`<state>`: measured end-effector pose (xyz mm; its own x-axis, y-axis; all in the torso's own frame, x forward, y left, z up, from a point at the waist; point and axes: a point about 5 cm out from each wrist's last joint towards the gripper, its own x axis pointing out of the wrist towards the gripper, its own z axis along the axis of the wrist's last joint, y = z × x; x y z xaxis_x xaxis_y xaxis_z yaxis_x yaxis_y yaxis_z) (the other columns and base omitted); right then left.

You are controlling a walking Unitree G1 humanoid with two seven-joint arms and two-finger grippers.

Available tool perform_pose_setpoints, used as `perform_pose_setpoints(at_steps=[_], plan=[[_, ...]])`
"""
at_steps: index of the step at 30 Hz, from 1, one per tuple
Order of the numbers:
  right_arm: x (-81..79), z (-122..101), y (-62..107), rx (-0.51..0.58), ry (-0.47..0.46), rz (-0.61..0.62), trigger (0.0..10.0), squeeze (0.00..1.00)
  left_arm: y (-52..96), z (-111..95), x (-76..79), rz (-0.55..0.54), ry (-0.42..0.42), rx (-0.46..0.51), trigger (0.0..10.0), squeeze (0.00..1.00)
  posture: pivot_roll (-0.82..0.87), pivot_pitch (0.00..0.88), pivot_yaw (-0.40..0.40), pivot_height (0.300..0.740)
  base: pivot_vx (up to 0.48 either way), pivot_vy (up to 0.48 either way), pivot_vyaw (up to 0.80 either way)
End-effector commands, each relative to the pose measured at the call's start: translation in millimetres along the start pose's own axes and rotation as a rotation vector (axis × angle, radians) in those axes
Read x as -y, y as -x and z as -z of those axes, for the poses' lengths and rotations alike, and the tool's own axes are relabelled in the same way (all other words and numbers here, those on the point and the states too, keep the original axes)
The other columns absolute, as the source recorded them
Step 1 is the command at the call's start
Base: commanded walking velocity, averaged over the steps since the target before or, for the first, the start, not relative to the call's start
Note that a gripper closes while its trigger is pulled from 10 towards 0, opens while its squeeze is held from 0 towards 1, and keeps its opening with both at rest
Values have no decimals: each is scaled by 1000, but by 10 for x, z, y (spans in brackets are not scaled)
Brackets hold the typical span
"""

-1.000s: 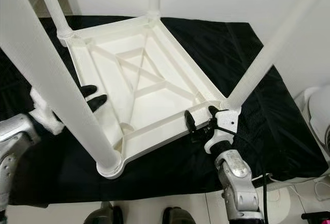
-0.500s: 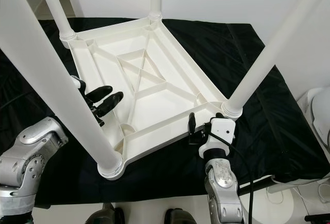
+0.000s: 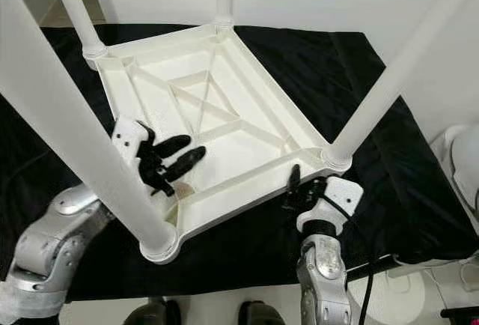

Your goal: Building children table

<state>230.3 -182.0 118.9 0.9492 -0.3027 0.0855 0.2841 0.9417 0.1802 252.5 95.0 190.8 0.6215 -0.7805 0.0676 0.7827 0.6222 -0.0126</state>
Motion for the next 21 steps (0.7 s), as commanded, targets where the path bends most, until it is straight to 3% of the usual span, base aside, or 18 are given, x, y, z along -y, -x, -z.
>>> perform_pose_setpoints(at_steps=[1, 6, 21], plan=[[112, 82, 41, -50, 1, 73, 10000, 0, 3, 10, 76, 100, 5, 9, 10000, 0, -97, 137, 2, 740, 0, 0, 0], [118, 102, 5, -63, -4, 85, 10000, 0, -3, -4, 111, 115, 9, 16, 10000, 0, -99, 137, 4, 740, 0, 0, 0], [-59, 208, -366, -145, -14, 0, 10000, 0, 13, -95, 218, 151, 34, 50, 10000, 0, -73, 123, -6, 740, 0, 0, 0]])
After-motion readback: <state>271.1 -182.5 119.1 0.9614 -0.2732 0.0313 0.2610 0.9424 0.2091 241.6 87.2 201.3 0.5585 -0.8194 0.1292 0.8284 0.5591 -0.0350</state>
